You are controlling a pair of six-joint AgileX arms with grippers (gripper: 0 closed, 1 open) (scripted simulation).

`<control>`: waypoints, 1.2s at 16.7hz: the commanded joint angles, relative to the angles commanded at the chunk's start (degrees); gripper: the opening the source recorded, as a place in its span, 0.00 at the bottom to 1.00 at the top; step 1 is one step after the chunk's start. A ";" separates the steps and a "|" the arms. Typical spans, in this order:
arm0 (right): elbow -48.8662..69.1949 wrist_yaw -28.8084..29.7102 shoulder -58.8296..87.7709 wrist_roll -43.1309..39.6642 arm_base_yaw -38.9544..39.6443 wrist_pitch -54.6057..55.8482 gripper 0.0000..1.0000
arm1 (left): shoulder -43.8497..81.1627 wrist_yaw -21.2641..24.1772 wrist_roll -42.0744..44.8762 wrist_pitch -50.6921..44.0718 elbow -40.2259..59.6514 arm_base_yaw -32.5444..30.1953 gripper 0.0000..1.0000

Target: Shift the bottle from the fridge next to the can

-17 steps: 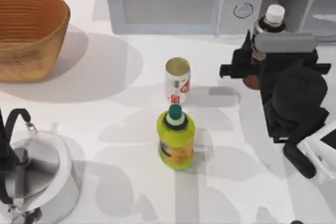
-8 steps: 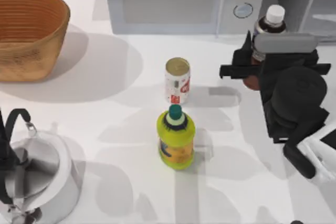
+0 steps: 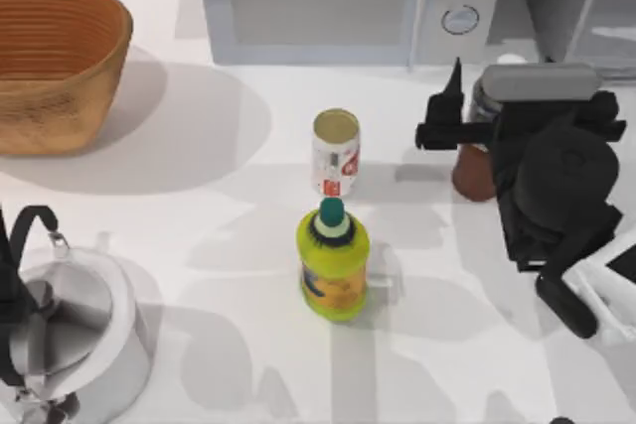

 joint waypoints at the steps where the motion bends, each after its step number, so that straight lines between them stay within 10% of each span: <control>1: 0.00 0.00 0.00 0.00 0.00 0.00 1.00 | 0.00 0.00 0.00 0.00 0.00 0.00 1.00; 20: -6.14 1.40 -6.30 -0.05 1.98 0.86 1.00 | 0.00 0.00 0.00 0.00 0.00 0.00 1.00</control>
